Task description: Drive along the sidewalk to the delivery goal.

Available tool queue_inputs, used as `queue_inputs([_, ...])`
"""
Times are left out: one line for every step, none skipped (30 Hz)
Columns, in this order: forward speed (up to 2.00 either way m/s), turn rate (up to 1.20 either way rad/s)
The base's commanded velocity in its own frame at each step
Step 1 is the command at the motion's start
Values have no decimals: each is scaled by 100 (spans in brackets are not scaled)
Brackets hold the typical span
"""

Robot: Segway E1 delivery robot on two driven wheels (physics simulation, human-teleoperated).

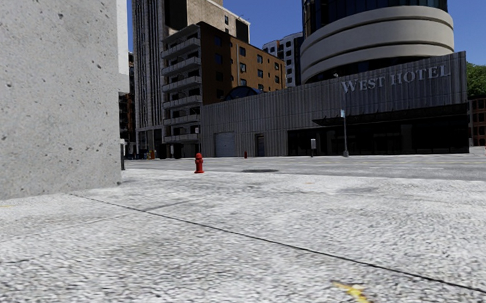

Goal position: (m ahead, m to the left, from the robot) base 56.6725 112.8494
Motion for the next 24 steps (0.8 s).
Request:
queue_inputs([200, 0])
queue_inputs([200, 0])
queue_inputs([200, 0])
queue_inputs([200, 0])
queue_inputs([200, 0])
queue_inputs([200, 0])
queue_inputs([200, 0])
queue_inputs([200, 0])
queue_inputs([200, 0])
queue_inputs([200, 0])
queue_inputs([200, 0])
queue_inputs([200, 0])
queue_inputs([200, 0])
queue_inputs([200, 0])
queue_inputs([200, 0])
queue_inputs([200, 5])
queue_inputs([200, 16])
queue_inputs([200, 22])
queue_inputs([200, 22])
queue_inputs([200, 23])
queue_inputs([200, 24])
queue_inputs([200, 24])
queue_inputs([200, 24])
queue_inputs([200, 24])
